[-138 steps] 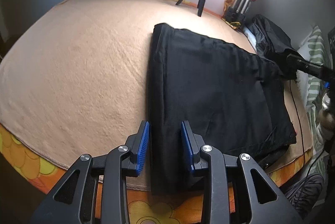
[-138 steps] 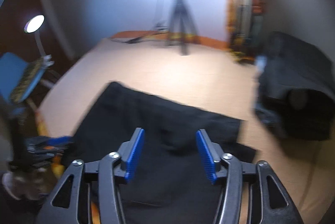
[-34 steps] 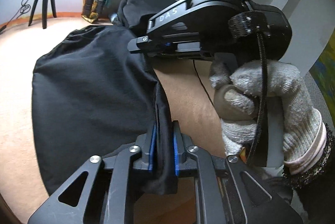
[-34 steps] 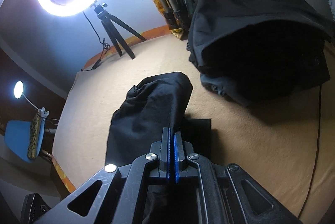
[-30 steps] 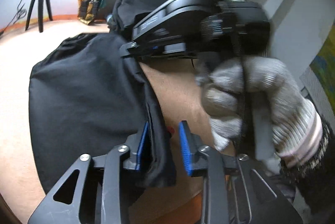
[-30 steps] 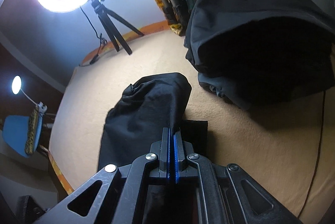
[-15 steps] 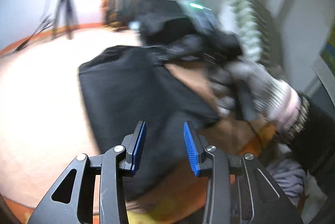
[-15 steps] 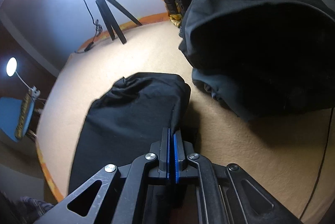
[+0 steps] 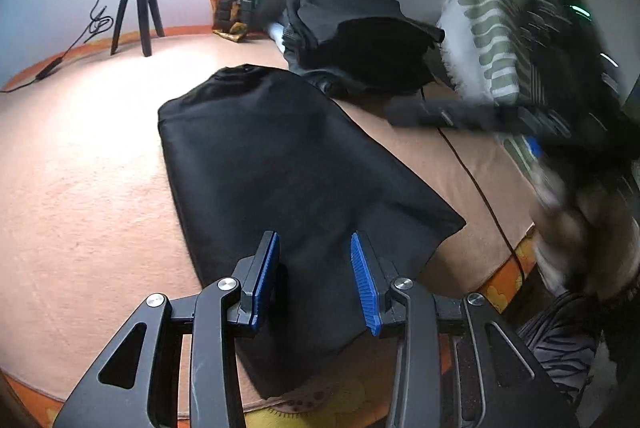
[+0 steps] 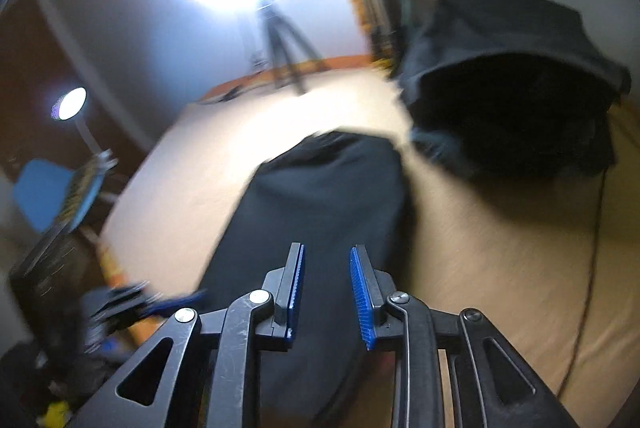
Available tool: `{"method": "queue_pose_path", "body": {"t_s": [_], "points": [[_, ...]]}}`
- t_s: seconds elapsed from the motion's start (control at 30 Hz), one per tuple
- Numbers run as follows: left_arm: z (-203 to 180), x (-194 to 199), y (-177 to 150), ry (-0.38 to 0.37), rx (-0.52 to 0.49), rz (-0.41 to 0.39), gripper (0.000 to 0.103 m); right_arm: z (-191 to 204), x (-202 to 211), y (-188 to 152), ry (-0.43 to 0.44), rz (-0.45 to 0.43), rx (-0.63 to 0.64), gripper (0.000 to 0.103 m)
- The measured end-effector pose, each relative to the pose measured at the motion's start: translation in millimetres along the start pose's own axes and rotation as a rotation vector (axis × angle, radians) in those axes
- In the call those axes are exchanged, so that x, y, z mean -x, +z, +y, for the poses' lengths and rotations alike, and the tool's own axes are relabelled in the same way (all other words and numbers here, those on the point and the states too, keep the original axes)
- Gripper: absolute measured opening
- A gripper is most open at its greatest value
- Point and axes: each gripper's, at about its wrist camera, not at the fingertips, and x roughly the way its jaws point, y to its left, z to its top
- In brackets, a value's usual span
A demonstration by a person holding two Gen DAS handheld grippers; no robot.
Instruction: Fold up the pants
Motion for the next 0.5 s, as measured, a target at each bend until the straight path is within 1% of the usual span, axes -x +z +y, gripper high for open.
{"method": "queue_pose_path", "body": {"t_s": [0.07, 0.1, 0.17, 0.2, 0.23, 0.27, 0.3, 0.37, 0.4, 0.43, 0.47, 0.5], "points": [[6.1, -0.3, 3.2, 0.007, 0.025, -0.004, 0.035, 12.3, 4.6, -17.9, 0.023, 0.028, 0.044, 0.025], [11.8, 0.3, 5.4, 0.011, 0.049, -0.008, 0.035, 19.1, 4.6, -28.0, 0.011, 0.049, 0.084, 0.025], [24.1, 2.2, 9.5, 0.017, 0.090, -0.015, 0.035, 25.8, 2.3, -41.1, -0.036, 0.084, 0.142, 0.025], [32.4, 4.0, 12.3, 0.024, 0.116, -0.022, 0.035, 25.9, -1.6, -46.4, -0.075, 0.106, 0.167, 0.025], [37.7, 5.4, 13.8, 0.030, 0.131, -0.027, 0.035, 23.2, -7.4, -50.0, -0.111, 0.134, 0.179, 0.021], [43.1, 6.5, 15.2, 0.037, 0.139, -0.030, 0.036, 18.3, -11.2, -53.5, -0.122, 0.155, 0.173, 0.021], [48.5, 6.8, 16.6, 0.044, 0.149, -0.029, 0.037, 12.4, -14.2, -56.1, -0.123, 0.172, 0.158, 0.021], [62.0, 5.6, 17.2, 0.045, 0.189, -0.023, 0.048, 5.1, -17.7, -57.7, -0.112, 0.192, 0.145, 0.021], [67.4, 4.1, 16.8, 0.044, 0.210, -0.016, 0.048, 4.3, -17.5, -55.8, -0.106, 0.200, 0.147, 0.022], [73.1, 1.6, 16.3, 0.042, 0.235, -0.006, 0.048, 2.9, -15.5, -52.6, -0.101, 0.202, 0.143, 0.024], [76.7, -1.5, 16.2, 0.036, 0.254, 0.004, 0.048, 0.3, -11.8, -47.7, -0.092, 0.191, 0.129, 0.033], [81.1, -5.2, 15.9, 0.030, 0.276, 0.015, 0.048, -3.6, -7.1, -40.8, -0.078, 0.165, 0.105, 0.037]]}}
